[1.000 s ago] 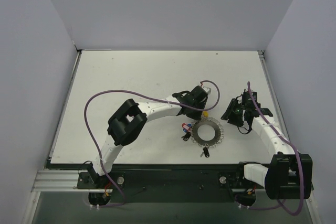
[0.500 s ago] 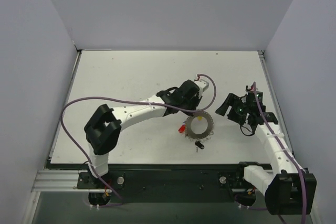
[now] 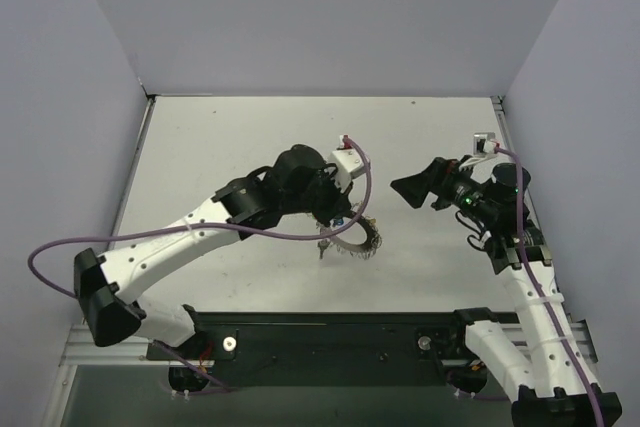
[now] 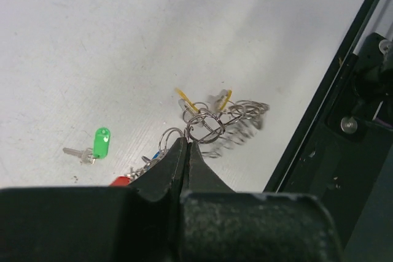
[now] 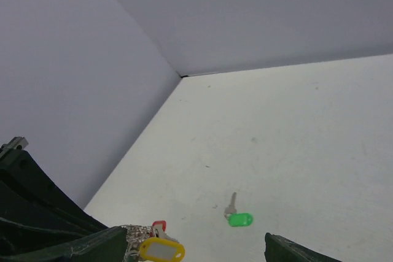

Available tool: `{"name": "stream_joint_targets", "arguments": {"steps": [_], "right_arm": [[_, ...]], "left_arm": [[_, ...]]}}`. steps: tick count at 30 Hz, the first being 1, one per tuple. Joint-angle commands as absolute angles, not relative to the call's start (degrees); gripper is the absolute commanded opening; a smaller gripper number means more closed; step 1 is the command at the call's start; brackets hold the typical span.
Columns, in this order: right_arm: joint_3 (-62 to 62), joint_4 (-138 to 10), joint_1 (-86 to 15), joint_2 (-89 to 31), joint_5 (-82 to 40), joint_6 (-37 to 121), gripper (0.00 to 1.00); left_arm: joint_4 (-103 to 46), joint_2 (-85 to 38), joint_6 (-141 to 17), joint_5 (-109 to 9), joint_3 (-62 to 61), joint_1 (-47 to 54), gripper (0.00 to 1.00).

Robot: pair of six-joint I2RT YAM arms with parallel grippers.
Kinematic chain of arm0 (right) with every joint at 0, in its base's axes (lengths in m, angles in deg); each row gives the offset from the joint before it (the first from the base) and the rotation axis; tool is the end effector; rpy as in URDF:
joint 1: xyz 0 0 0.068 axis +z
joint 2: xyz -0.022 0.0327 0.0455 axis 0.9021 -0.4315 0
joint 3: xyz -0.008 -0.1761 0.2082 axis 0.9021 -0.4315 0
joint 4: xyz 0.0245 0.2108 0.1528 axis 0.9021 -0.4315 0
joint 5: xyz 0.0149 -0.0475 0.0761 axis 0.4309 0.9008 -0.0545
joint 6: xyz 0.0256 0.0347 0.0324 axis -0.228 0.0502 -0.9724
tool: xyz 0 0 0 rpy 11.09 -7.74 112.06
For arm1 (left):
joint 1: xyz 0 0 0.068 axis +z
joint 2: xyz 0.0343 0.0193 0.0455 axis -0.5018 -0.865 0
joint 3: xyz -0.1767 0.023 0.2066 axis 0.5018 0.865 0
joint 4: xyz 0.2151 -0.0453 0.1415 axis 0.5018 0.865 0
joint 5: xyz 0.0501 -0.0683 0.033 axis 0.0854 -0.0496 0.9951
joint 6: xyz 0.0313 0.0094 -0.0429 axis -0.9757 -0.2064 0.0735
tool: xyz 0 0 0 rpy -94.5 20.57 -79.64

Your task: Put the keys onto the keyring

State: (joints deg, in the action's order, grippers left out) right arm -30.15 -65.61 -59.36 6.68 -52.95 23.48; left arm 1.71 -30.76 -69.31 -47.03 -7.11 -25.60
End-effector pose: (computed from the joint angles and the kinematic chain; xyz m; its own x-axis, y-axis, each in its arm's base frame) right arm 0.1781 0.0388 0.3577 -0.3356 0.2992 -0.8932 -0.6215 0.6422 0.4486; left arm 0.1811 -0.2713 0.3646 -0.3479 0.3915 -0.8519 0.8445 0.5255 -0.1034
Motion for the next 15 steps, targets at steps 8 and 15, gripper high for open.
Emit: {"name": "stream_joint_targets", "arguments": {"steps": [8, 15], "right_arm": [[-23.8, -46.6, -50.6, 1.0, -71.6, 17.6, 0.92], [-20.6, -45.3, -44.0, -2.6, -74.6, 18.9, 0.91]], "left_arm": [[-0.6, -9.1, -77.7, -48.5, 0.0, -24.9, 0.0], [6.2, -11.2, -78.3, -47.4, -3.1, -24.8, 0.0]]}}
